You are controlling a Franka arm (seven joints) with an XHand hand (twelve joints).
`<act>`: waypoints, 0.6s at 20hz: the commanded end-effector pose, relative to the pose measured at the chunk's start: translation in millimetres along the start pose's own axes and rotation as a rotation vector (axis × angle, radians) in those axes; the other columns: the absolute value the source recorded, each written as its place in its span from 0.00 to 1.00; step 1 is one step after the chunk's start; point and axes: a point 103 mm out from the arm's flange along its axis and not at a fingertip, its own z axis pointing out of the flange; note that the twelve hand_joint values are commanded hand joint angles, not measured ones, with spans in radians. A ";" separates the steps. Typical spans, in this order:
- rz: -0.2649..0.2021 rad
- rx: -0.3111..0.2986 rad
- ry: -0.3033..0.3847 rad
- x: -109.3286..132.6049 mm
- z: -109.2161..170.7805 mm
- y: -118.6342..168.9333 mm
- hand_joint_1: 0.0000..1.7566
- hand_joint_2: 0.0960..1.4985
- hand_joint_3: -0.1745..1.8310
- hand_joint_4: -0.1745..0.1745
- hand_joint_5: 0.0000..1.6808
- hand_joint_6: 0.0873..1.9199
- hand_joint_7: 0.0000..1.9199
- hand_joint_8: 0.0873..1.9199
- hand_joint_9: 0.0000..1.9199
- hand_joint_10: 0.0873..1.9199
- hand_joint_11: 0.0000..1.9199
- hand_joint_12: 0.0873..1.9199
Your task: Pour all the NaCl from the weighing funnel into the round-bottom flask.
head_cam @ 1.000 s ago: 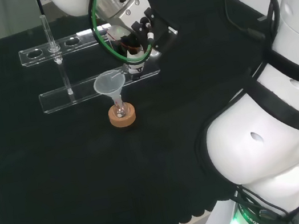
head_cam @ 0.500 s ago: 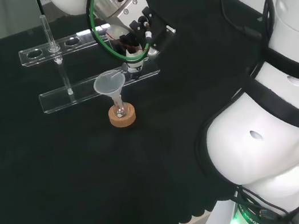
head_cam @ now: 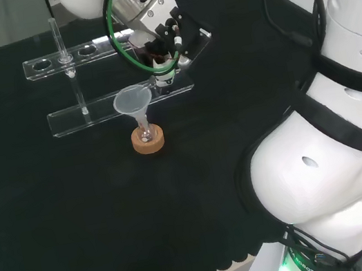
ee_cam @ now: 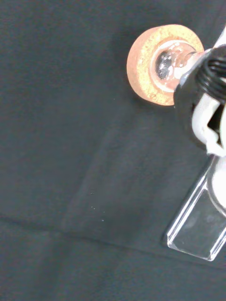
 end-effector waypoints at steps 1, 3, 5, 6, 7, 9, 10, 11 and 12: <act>0.007 0.014 -0.020 -0.9 -2.2 0.1 0.71 0.51 0.33 0.66 0.66 0.48 0.59 0.39 0.60 0.17 0.37 0.57; 0.004 0.021 -0.026 0.2 -2.3 2.2 0.71 0.51 0.33 0.66 0.66 0.48 0.59 0.39 0.60 0.17 0.37 0.57; 0.004 0.027 -0.028 2.6 -3.1 4.4 0.71 0.51 0.33 0.66 0.66 0.48 0.58 0.39 0.60 0.17 0.37 0.57; 0.005 0.028 -0.031 4.3 -3.6 5.3 0.71 0.54 0.30 0.42 0.65 0.48 0.57 0.42 0.60 0.17 0.37 0.57; 0.006 0.029 -0.031 5.5 -3.8 6.3 0.71 0.58 0.26 0.23 0.63 0.47 0.57 0.43 0.59 0.17 0.37 0.57; 0.006 0.033 -0.033 6.9 -4.7 8.1 0.72 0.61 0.21 0.05 0.62 0.46 0.56 0.45 0.59 0.17 0.37 0.57; 0.002 0.033 -0.028 4.0 -3.2 9.4 0.72 0.62 0.20 0.02 0.62 0.46 0.56 0.45 0.59 0.17 0.37 0.57; 0.003 0.034 -0.032 3.1 -3.4 10.2 0.72 0.63 0.20 0.01 0.62 0.46 0.56 0.45 0.59 0.17 0.37 0.57; 0.006 0.033 -0.034 1.5 -2.7 10.3 0.72 0.63 0.19 0.00 0.62 0.46 0.56 0.45 0.59 0.17 0.37 0.57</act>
